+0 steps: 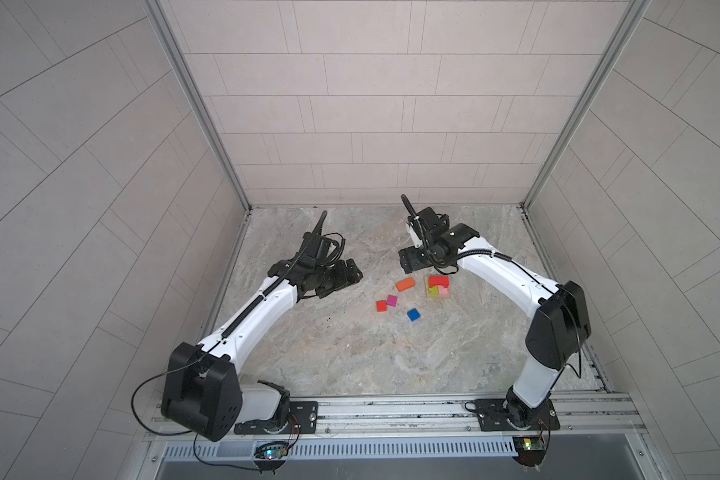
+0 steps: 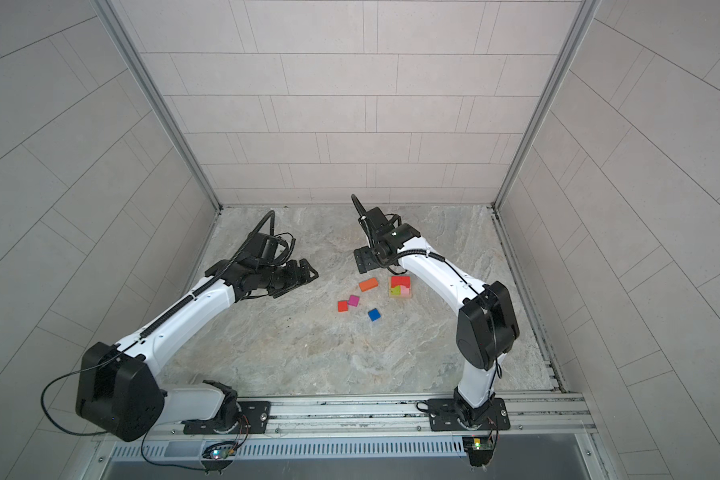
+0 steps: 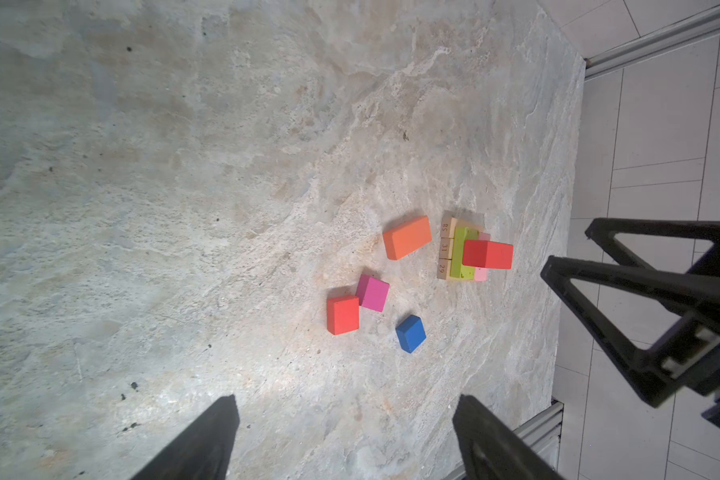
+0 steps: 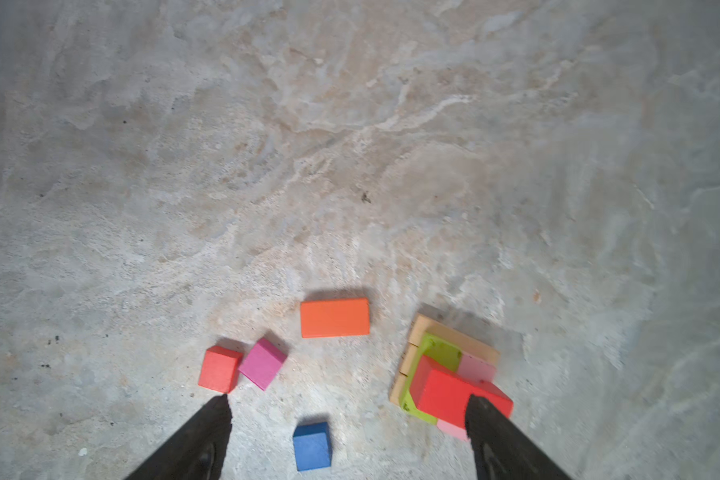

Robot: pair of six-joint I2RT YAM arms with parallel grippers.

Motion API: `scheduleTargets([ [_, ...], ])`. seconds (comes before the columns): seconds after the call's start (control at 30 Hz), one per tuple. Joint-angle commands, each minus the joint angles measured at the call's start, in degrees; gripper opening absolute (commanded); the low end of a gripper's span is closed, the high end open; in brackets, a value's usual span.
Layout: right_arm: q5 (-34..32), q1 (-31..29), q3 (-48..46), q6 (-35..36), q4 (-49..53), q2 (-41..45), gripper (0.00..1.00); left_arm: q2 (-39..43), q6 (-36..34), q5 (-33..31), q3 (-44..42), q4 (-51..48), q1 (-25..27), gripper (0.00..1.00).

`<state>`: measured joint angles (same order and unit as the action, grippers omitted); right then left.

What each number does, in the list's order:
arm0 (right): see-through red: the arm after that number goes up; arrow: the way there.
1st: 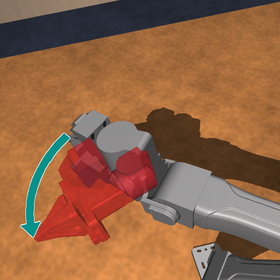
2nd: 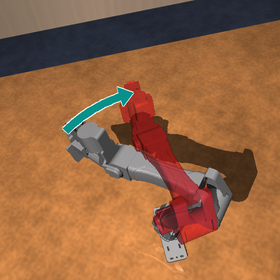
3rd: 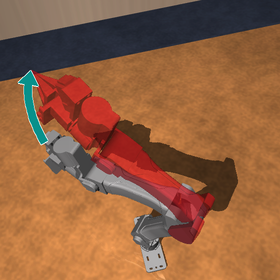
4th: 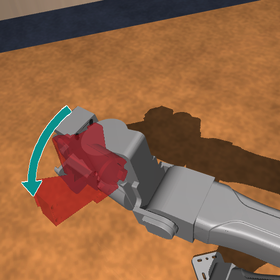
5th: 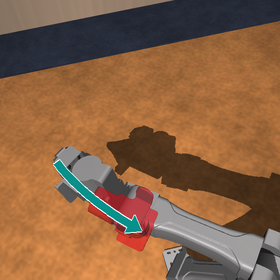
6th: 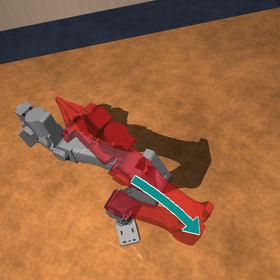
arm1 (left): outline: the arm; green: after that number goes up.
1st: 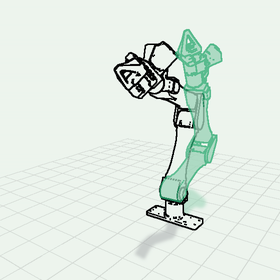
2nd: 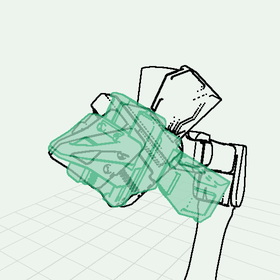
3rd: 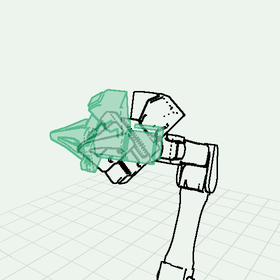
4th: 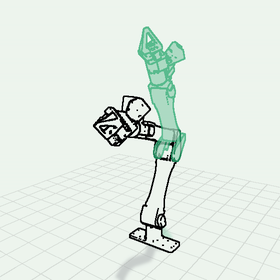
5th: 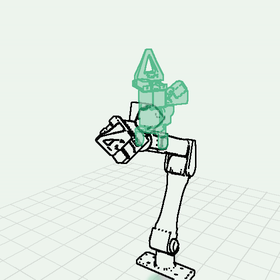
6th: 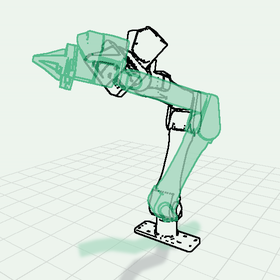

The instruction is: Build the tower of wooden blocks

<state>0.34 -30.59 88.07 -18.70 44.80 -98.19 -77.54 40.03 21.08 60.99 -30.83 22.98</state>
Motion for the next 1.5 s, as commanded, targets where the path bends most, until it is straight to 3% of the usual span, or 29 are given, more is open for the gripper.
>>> scheduleTargets([
  [0.0, -3.2, 1.5, -3.7, -1.5, 0.9, 5.1, 0.92, -2.6, 6.1, -8.4, 4.3, -2.6, 3.7, 0.89],
  [0.27, -1.7, 4.7, -17.0, -1.5, -6.2, 19.1, 0.97, -10.6, 11.8, -15.6, 12.8, -5.6, 9.5, 0.89],
  [0.6, 0.5, 6.4, -27.9, 1.4, -10.9, 31.7, 0.99, -24.1, 15.2, -17.9, 27.2, -13.3, 13.9, 0.88],
  [1.07, 2.8, 9.2, -30.3, -0.8, -11.3, 35.4, 1.00, -37.9, 20.4, -14.4, 38.6, -12.5, 17.4, 0.86],
  [1.47, 4.7, 11.6, -30.6, -0.8, -11.4, 36.1, 0.99, -45.6, 18.8, -11.5, 44.2, -14.1, 18.3, 0.86],
])
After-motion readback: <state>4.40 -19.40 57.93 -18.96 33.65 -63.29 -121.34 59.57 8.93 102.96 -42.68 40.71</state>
